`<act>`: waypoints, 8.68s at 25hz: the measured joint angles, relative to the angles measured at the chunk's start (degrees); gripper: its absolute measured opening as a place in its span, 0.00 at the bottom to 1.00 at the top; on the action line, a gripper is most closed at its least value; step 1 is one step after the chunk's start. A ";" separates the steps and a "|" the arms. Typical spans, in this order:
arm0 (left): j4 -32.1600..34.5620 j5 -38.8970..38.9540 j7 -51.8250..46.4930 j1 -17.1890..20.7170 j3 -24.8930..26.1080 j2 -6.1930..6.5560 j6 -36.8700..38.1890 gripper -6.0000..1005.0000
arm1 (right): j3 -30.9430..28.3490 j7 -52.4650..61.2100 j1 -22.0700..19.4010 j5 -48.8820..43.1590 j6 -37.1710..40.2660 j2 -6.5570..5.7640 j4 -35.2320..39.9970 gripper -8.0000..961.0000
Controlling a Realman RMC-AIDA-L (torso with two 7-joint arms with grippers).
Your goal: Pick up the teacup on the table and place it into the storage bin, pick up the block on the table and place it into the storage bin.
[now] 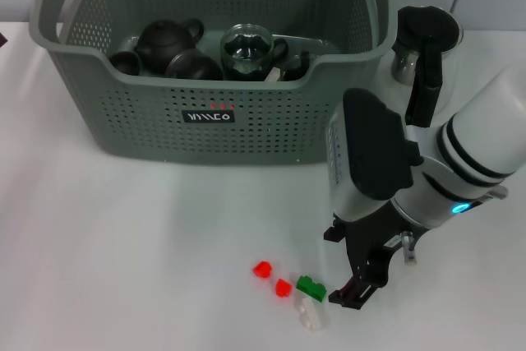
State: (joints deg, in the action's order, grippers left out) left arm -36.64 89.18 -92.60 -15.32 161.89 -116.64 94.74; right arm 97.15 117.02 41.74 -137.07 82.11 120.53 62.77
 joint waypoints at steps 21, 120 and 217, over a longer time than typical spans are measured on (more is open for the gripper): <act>0.65 -0.15 0.50 0.30 0.20 0.01 0.01 0.92 | 5.77 2.02 -0.09 0.43 -5.25 0.30 -0.10 0.98; 2.26 -0.15 1.81 0.39 0.44 0.01 0.00 0.92 | 7.87 8.80 0.36 5.38 -3.53 0.03 2.01 0.06; 2.97 -0.15 2.06 0.44 0.44 0.48 -0.60 0.92 | -20.23 9.68 0.29 13.04 13.23 -0.35 23.13 0.22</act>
State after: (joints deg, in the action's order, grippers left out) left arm -33.67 89.03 -90.55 -14.89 162.33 -116.16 94.14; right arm 76.92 126.70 42.04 -124.03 95.34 120.18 85.91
